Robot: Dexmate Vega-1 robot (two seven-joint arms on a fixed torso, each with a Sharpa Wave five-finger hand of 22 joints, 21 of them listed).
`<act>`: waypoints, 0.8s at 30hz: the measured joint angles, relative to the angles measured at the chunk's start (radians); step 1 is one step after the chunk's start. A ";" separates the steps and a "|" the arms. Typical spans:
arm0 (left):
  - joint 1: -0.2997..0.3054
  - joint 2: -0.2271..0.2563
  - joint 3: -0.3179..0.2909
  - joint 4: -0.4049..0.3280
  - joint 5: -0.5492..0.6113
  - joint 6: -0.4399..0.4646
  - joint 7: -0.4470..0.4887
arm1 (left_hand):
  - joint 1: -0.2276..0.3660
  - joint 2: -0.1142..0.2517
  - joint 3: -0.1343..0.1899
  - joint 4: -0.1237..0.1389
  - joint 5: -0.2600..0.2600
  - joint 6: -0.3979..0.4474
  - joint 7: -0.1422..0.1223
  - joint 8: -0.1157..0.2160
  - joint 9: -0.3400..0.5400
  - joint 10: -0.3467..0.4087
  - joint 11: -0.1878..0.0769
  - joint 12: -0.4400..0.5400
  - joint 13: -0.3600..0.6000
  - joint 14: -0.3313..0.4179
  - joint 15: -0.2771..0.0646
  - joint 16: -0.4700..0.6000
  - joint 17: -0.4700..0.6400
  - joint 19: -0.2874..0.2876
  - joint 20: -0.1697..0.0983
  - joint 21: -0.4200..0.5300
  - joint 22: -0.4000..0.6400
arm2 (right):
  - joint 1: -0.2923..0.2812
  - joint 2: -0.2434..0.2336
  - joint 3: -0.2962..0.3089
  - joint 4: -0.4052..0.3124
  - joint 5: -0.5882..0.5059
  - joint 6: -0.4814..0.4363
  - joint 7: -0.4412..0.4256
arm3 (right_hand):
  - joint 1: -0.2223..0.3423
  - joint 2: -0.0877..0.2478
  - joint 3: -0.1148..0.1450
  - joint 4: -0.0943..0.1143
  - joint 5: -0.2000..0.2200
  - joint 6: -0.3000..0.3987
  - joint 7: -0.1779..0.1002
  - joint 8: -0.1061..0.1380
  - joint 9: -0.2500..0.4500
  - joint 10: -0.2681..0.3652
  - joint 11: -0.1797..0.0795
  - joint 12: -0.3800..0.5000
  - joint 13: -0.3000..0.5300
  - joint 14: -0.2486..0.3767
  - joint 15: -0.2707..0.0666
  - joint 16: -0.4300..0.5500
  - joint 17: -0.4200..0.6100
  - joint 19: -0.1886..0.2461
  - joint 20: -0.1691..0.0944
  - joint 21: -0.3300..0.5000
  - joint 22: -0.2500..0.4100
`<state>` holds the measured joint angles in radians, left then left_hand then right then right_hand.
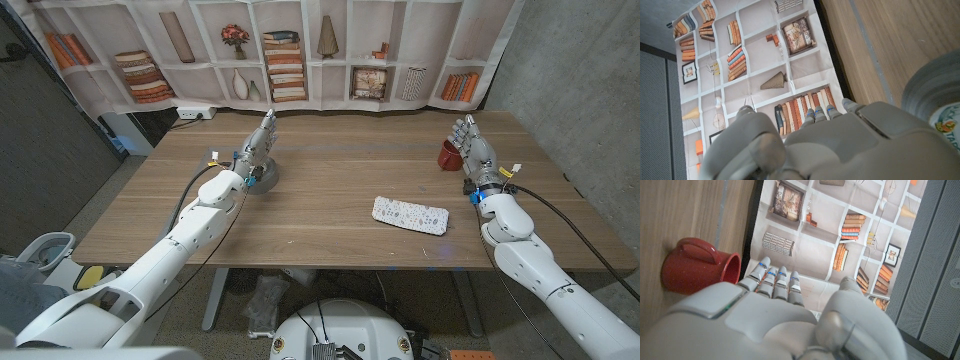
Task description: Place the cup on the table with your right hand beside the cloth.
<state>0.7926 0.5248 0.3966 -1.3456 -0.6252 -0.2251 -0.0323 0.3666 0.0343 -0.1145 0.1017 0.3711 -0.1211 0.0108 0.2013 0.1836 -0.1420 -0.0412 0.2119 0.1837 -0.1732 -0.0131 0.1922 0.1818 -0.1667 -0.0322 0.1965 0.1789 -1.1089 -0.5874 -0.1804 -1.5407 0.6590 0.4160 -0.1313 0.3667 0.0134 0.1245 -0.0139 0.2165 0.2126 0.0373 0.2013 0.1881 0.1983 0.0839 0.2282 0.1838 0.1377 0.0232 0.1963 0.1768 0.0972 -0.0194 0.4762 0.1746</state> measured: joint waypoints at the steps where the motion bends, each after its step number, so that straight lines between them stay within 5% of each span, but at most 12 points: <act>1: 0.000 0.000 0.000 -0.001 0.000 0.000 0.000 | 0.000 0.000 0.000 0.000 0.000 0.000 0.000 0.000 0.000 0.000 0.000 0.000 0.000 0.000 0.000 0.000 0.000 0.000 0.000 0.000 0.000 | -0.002 0.000 0.001 0.000 0.000 0.000 -0.001 | 0.004 0.004 0.003 -0.003 0.000 0.000 0.000 0.000 0.000 0.000 0.000 0.000 0.000 0.000 0.000 0.000 0.000 0.000 0.000 0.000 0.000; 24: 0.008 0.011 0.001 -0.029 0.004 0.015 0.011 | 0.005 0.005 -0.004 -0.004 0.000 0.009 -0.002 0.000 0.000 0.003 0.004 0.000 0.000 0.000 0.000 0.000 0.000 0.000 0.000 0.000 0.000 | -0.013 0.002 0.023 0.034 -0.011 0.015 -0.032 | 0.030 -0.015 0.004 -0.020 0.000 -0.002 -0.023 0.000 0.000 0.002 -0.002 0.000 0.000 -0.004 -0.004 -0.005 0.000 -0.006 0.009 -0.021 0.000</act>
<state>0.8003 0.5363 0.3980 -1.3749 -0.6213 -0.2104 -0.0217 0.3719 0.0396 -0.1185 0.0976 0.3711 -0.1120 0.0089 0.2013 0.1836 -0.1385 -0.0377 0.2119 0.1837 -0.1732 -0.0131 0.1922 0.1818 -0.1667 -0.0322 0.1964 0.1789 -1.1222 -0.5851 -0.1576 -1.5067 0.6477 0.4307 -0.1629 0.3970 -0.0012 0.1284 -0.0343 0.2165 0.2109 0.0140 0.2013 0.1880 0.2001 0.0821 0.2282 0.1836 0.1339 0.0195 0.1915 0.1769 0.0917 -0.0108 0.4547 0.1745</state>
